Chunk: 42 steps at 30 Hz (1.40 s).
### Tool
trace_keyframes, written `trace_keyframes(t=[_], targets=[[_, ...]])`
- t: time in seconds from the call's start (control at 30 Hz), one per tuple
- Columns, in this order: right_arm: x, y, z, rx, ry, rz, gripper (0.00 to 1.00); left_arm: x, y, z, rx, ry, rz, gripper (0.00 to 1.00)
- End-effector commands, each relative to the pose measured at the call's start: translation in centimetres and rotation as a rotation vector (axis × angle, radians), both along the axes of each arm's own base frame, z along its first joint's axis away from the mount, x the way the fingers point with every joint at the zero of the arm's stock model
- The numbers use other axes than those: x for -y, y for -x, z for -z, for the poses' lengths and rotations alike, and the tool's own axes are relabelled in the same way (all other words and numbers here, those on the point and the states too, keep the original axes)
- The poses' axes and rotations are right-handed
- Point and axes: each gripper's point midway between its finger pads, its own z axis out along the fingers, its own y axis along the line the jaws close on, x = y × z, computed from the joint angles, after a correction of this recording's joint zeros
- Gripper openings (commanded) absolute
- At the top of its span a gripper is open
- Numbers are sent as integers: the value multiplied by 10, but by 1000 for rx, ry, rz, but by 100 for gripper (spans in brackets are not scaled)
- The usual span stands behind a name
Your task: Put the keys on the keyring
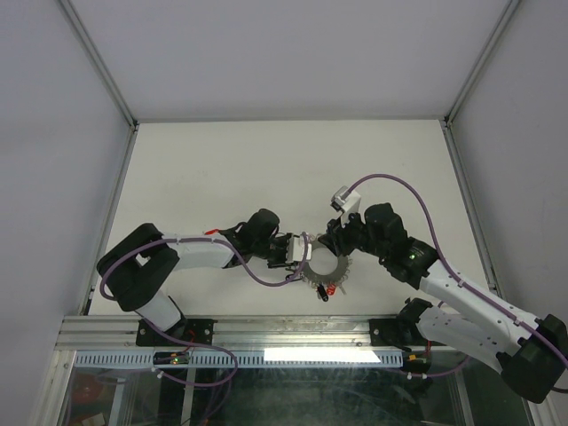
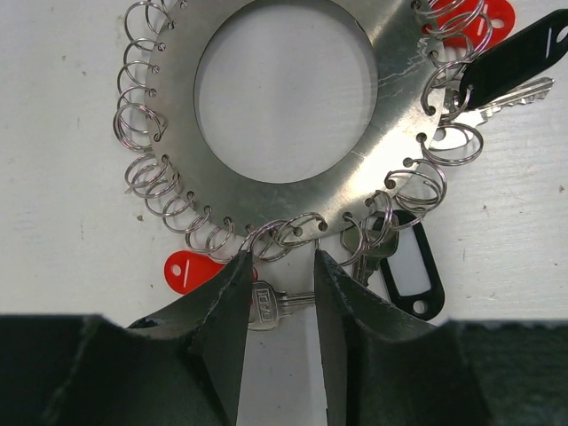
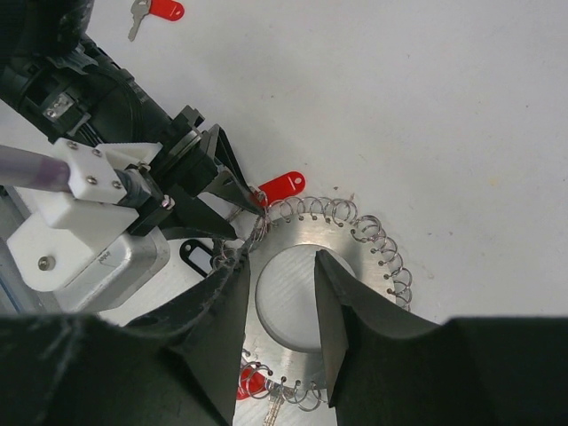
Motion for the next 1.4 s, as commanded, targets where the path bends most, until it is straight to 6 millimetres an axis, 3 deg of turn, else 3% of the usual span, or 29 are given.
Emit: trace_keyframes(t=[0.0,0.43,0.77,1.37], targets=[[-4,-2,-20,38,-50,-6,38,13,-10,-15,44,49,44,33],[-4,0,-19,28,-50,-10,38,16,-14,-30,71,82,53,34],[-3,0,-18,29,-50,-8,38,27,5,-36,-10,141,135,33],[-1,2,-16,28,-48,-6,38,29,6,-21,-43,110,146,34]])
